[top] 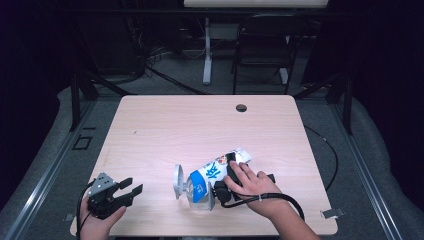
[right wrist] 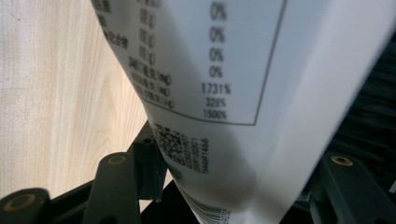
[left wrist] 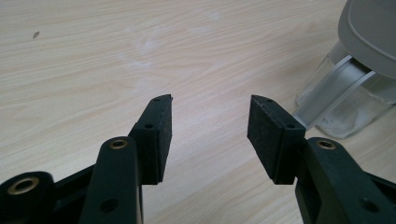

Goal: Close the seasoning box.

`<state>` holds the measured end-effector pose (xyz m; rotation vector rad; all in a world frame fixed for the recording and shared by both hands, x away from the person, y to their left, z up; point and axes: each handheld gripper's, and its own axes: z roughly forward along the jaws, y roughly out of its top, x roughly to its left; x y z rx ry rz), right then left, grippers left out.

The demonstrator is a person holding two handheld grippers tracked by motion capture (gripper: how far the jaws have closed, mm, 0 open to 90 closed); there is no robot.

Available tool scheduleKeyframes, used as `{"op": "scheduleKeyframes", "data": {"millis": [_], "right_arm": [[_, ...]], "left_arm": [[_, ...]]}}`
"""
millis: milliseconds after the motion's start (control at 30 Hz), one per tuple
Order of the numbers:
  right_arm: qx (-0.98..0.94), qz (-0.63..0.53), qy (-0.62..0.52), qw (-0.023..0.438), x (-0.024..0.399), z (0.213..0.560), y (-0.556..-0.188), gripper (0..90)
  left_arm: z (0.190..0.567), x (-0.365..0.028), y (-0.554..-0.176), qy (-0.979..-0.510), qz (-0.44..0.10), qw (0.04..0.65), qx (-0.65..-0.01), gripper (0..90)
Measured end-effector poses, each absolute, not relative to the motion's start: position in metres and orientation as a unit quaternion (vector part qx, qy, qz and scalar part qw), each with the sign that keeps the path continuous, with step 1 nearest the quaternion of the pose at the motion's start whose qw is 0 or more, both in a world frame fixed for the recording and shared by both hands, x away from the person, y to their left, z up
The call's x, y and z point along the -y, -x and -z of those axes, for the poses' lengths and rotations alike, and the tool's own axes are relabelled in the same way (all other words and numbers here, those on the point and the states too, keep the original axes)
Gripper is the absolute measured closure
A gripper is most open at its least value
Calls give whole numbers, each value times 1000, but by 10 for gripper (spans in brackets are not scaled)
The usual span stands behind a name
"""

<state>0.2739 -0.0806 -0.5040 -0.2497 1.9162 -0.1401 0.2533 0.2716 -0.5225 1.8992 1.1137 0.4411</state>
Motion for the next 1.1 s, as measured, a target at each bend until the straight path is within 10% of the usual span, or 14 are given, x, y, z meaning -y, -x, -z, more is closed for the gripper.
{"op": "scheduleKeyframes", "data": {"millis": [1100], "right_arm": [[-813,65,113,567,79,504,-274,450]], "left_arm": [[523,-272,-253,-762,-177,432,-449,507]]}}
